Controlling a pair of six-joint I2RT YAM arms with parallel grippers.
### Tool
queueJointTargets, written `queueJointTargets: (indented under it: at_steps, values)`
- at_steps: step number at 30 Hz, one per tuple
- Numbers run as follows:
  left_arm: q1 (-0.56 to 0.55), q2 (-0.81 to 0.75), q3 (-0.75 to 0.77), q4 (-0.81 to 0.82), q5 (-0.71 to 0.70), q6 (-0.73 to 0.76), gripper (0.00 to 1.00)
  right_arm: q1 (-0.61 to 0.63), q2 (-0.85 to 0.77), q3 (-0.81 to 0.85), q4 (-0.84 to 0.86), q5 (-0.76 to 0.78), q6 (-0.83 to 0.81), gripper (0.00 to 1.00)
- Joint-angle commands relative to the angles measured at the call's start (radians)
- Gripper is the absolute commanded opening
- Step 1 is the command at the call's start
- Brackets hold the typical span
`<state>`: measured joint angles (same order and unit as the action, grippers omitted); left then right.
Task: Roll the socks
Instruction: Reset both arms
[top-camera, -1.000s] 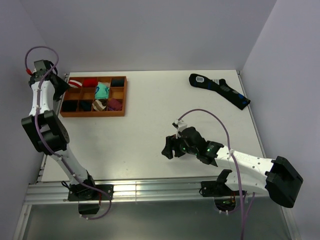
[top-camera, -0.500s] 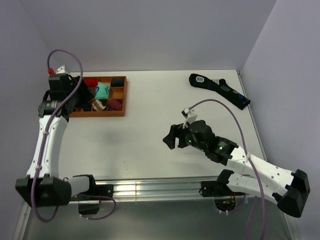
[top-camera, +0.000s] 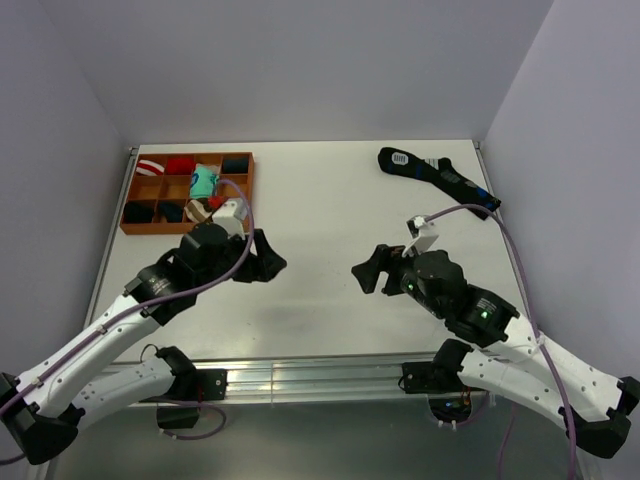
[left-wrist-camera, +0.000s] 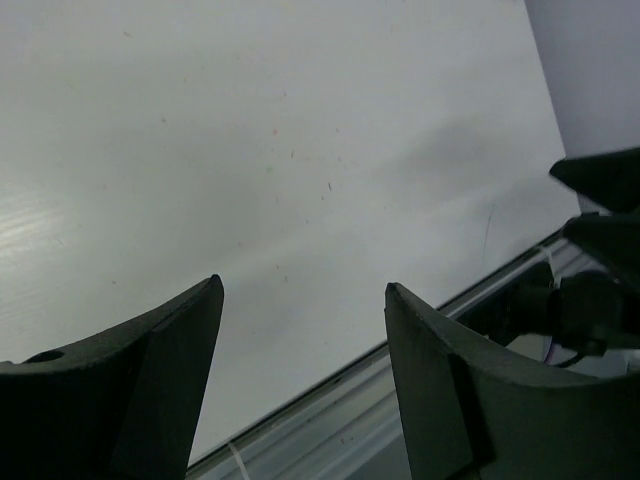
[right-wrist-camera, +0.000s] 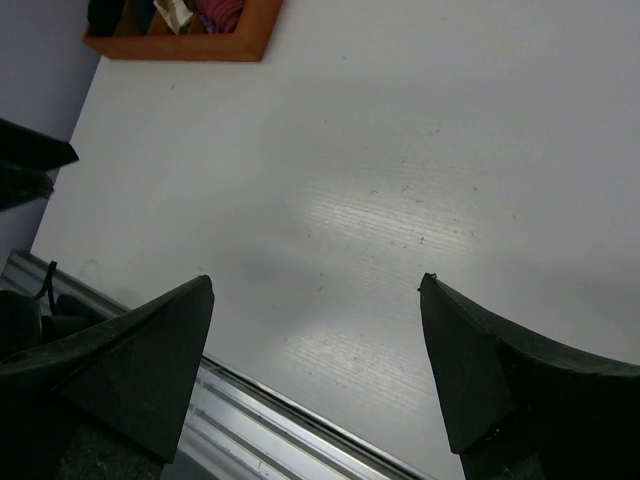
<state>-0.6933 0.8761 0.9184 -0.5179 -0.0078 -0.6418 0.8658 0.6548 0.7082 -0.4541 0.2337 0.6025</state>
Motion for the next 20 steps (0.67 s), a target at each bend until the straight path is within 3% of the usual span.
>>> queueJointTargets:
  at_steps: [1,20]
  values:
    - [-0.084,-0.025,-0.029,0.104,-0.096,-0.055,0.72,-0.005,-0.029,0.056,-0.067,0.075,0.023,0.91]
    - [-0.117,0.006,-0.024,0.142,-0.1,-0.07,0.72,-0.005,-0.104,0.008,-0.084,0.067,0.003,0.93]
